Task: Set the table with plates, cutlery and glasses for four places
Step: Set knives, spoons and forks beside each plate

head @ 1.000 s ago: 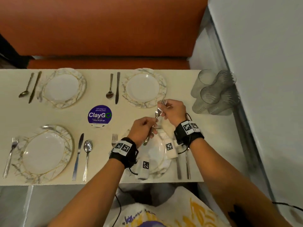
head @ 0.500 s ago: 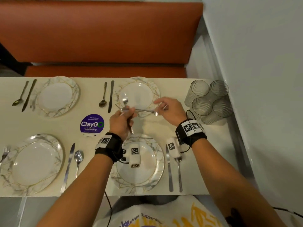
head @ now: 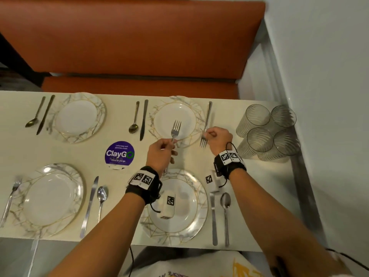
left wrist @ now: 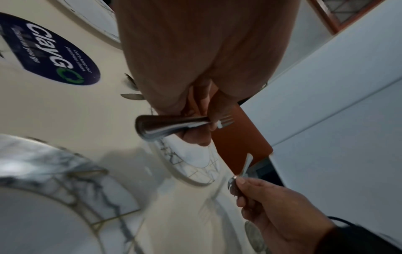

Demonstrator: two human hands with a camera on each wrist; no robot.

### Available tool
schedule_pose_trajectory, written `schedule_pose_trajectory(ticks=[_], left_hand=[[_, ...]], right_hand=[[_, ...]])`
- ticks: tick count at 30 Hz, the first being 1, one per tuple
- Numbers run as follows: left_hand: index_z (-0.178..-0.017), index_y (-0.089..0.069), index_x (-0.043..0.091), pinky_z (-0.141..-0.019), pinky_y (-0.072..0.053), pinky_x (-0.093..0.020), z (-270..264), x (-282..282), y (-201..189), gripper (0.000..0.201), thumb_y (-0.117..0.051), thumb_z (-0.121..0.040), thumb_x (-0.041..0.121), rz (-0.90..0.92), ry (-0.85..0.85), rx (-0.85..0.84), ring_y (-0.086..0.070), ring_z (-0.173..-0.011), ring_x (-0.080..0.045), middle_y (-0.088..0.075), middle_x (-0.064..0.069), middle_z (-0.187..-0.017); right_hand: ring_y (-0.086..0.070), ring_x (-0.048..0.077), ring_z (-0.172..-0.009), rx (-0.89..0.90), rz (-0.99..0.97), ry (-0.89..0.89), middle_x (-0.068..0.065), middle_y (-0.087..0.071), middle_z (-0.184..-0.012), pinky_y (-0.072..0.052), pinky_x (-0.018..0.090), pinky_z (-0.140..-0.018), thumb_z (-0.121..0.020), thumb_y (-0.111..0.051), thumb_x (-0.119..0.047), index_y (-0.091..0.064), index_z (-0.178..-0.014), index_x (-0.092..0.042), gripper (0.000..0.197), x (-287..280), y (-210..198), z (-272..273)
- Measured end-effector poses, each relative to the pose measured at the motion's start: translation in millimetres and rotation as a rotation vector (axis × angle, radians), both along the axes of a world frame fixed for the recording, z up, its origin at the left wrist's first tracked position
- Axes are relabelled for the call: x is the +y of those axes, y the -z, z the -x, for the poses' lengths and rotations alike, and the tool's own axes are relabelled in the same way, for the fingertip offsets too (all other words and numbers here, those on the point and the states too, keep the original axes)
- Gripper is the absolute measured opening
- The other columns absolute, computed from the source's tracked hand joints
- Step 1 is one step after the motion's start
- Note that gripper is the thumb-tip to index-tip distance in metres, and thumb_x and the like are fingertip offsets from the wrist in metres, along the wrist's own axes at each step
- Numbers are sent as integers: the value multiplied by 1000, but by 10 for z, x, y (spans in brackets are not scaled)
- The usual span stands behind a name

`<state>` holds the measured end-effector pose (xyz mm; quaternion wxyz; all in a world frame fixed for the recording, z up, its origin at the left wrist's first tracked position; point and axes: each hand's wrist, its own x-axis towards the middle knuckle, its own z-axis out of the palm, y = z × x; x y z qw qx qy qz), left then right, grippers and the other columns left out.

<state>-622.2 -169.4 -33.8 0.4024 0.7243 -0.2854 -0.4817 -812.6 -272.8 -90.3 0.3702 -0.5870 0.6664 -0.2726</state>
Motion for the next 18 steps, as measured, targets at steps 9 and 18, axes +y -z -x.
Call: schedule_pose_trajectory(ticks=[9, 18], left_hand=[[-102, -74, 14, -64, -51, -45, -211, 189, 216, 13, -64, -99, 22, -72, -15, 57, -64, -68, -26, -70, -7, -81], [-108, -73, 8, -59, -56, -32, -268, 201, 226, 15, -62, -101, 16, -72, -32, 80, -66, -73, -20, -67, -9, -88]], right_hand=[[-71, 29, -94, 175, -247, 20, 14, -75, -102, -58, 29, -83, -88, -74, -15, -80, -97, -9, 12, -341, 480, 109], [-74, 29, -88, 175, -300, 89, 15, -76, -98, -62, 38, -87, -88, -74, -12, -77, -95, -9, 8, -631, 557, 113]])
